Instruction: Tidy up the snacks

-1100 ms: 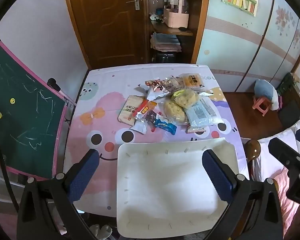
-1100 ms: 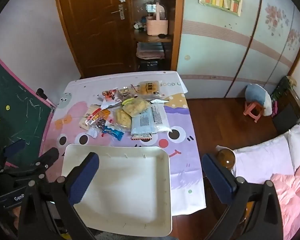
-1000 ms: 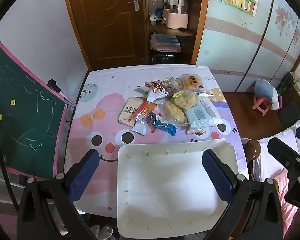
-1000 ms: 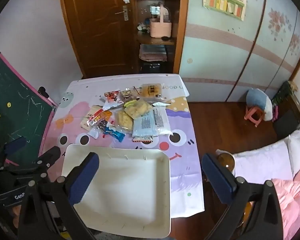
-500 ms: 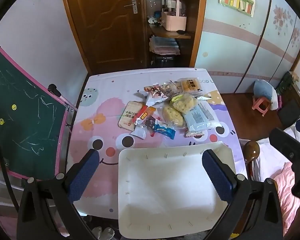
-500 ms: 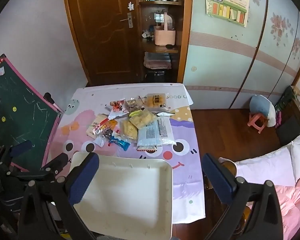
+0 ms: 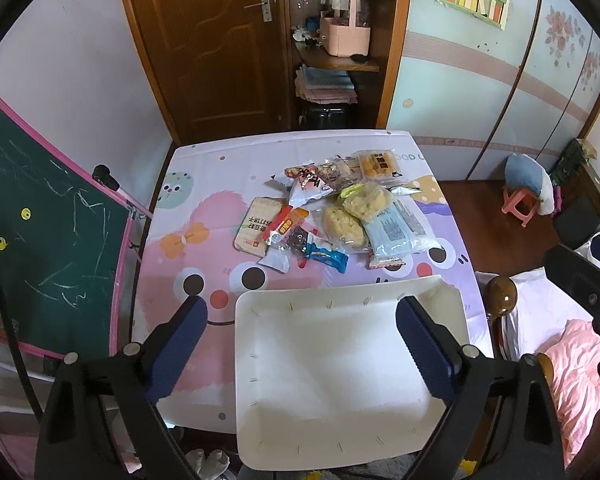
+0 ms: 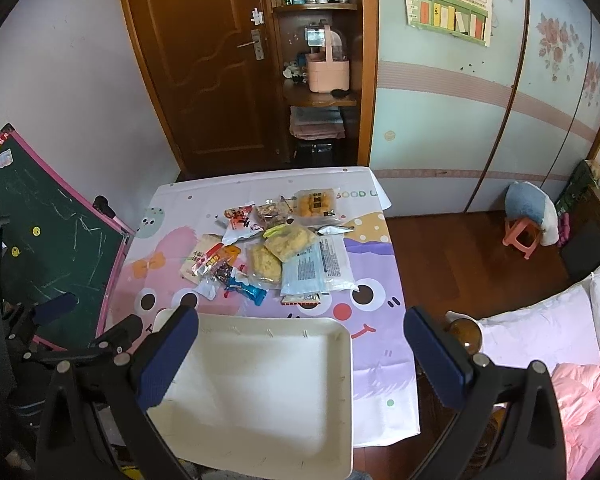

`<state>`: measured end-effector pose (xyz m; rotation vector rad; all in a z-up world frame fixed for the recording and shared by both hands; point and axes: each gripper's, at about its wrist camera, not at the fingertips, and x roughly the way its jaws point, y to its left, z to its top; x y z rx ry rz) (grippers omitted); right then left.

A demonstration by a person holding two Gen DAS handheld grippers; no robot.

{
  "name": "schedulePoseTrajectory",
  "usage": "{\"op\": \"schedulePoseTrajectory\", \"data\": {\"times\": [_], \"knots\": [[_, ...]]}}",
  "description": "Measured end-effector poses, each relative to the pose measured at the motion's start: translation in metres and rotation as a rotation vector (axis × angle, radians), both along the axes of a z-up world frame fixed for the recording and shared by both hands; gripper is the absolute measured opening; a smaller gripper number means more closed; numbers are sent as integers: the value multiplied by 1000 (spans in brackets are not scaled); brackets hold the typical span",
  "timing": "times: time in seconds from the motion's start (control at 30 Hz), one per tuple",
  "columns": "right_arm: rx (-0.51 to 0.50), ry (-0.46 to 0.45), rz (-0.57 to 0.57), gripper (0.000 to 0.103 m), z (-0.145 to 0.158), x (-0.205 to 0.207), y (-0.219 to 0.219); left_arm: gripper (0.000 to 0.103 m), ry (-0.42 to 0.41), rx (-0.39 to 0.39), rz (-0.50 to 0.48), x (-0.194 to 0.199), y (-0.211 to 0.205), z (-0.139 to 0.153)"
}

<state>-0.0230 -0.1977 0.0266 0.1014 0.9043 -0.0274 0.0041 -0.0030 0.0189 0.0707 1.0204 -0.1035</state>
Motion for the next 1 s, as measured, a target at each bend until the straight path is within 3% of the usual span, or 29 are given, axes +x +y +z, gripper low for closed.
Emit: {"op": "schedulePoseTrajectory", "data": {"times": [1.0], "knots": [[47,49,11,103,-13,18,-10,95,4,3,-2,4,-3,-1]]}}
